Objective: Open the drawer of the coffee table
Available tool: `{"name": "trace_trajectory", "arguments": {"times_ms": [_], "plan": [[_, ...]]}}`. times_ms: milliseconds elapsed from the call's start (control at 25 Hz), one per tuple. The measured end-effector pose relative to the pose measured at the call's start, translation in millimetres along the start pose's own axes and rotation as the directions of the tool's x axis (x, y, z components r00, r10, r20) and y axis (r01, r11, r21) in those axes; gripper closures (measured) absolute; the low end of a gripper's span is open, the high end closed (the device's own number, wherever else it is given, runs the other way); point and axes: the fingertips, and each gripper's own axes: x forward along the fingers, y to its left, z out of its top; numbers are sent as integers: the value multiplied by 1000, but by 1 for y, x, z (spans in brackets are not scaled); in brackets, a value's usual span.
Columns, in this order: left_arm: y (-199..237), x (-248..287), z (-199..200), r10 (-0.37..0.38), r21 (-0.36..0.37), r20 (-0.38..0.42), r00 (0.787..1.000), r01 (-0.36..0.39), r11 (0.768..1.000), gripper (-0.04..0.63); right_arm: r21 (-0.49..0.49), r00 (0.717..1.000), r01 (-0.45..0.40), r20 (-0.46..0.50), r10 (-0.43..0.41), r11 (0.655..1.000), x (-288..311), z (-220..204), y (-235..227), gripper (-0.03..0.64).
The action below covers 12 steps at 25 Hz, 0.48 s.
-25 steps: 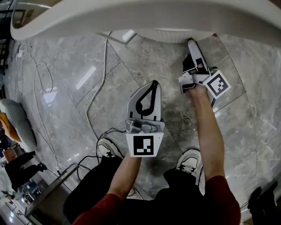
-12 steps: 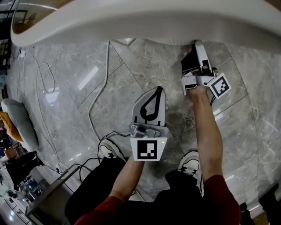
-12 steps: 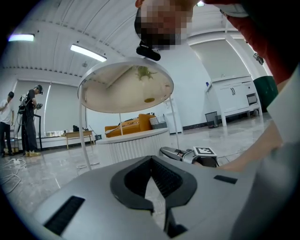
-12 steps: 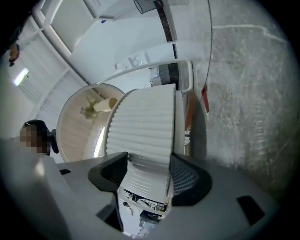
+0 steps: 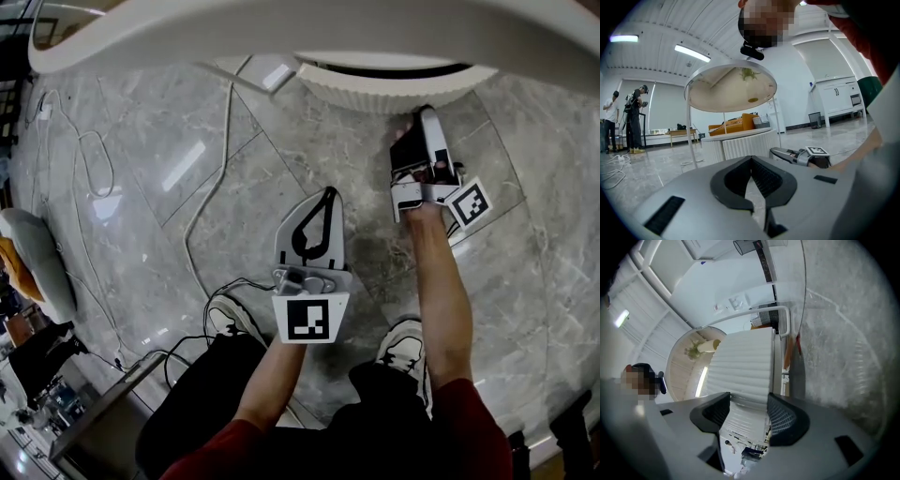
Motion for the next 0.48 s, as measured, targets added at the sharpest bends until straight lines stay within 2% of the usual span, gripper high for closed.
{"name": "trace_trajectory", "arguments": {"times_ms": [240, 480], "plan": [[2, -5, -5, 26, -5, 9, 1000, -26, 1000, 581, -29, 999, 20, -47, -21, 999, -52, -10, 21, 351], [-8, -15, -20, 20, -14, -26, 999, -20, 1000, 581, -22, 998, 41, -56, -43, 999, -95, -16, 39, 351]]}}
